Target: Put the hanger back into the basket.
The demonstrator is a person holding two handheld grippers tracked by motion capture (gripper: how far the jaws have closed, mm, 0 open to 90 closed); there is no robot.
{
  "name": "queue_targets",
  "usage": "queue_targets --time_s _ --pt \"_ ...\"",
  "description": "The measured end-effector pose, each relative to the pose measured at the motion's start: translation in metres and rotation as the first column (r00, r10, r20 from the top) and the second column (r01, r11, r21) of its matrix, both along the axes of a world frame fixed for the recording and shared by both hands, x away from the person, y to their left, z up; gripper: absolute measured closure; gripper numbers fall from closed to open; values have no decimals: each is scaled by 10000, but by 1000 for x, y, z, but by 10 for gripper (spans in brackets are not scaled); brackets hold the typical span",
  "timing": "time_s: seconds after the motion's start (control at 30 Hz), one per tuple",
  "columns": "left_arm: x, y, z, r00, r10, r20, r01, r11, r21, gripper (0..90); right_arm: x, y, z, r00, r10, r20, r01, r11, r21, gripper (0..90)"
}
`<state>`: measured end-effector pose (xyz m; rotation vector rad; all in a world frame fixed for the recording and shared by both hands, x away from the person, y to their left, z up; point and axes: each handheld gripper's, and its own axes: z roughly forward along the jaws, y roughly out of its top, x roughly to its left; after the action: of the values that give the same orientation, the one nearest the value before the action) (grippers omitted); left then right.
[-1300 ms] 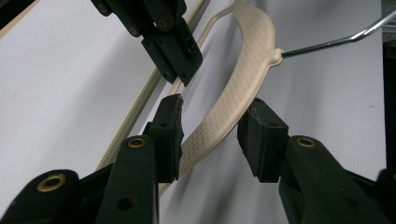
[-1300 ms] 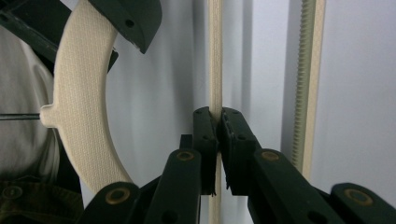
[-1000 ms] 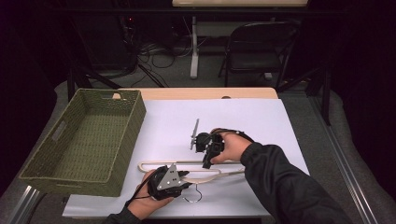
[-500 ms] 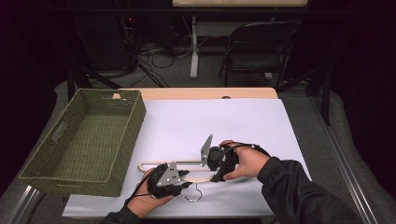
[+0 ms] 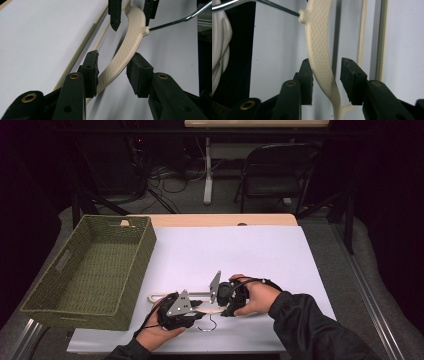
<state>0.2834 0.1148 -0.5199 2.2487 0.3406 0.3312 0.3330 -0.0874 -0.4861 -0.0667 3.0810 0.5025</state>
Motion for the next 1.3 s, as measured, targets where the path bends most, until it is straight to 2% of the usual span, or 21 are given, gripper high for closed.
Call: queue_targets --time_s 0.13,0.23,0.3,0.4,0.53,0.67,0.77,0.8,0.9,1.0,1.1,1.23,1.3 --pt "4 1 4 9997 77 -243 -78 10000 -51 607 -1 -2 3 9999 33 101 -34 9999 102 689" --pt "7 4 10 9996 223 -163 -224 9997 -77 529 0 -4 5 9998 61 214 -66 9997 239 706" --pt "9 9 15 9993 376 23 -376 9993 0 484 2 -7 8 9997 55 256 -67 9989 462 715" --pt "14 16 21 9978 668 -26 -668 9978 1 455 8 -11 11 9996 10 265 -30 9969 788 727" --pt "19 27 27 9961 863 -164 -862 9963 57 448 16 -17 16 9994 -184 307 146 9927 1196 748" --pt "21 32 32 9957 902 -201 -901 9959 31 441 23 -21 22 9978 -312 580 222 9884 1503 783" --pt "22 34 35 9957 915 -166 -912 9957 171 433 28 -22 28 9958 -382 838 238 9858 1663 835" --pt "22 34 36 9954 936 -182 -932 9954 201 432 31 -22 32 9957 -513 766 370 9833 1783 844" --pt "23 36 40 9945 985 -351 -978 9950 221 428 37 -23 37 9958 -588 704 461 9845 1694 863" --pt "22 37 45 9946 994 -283 -989 9949 191 428 39 -24 39 9993 -314 224 271 9848 1718 864" --pt "22 37 46 9945 890 -550 -882 9960 165 442 37 -24 40 9998 -90 167 59 9848 1737 864" --pt "26 36 42 9901 607 -1262 -567 9978 350 491 34 -24 41 10000 63 -9 -61 9854 1701 864" --pt "29 34 37 9857 542 -1593 -484 9980 405 510 34 -24 40 9999 158 64 -167 9862 1647 864"
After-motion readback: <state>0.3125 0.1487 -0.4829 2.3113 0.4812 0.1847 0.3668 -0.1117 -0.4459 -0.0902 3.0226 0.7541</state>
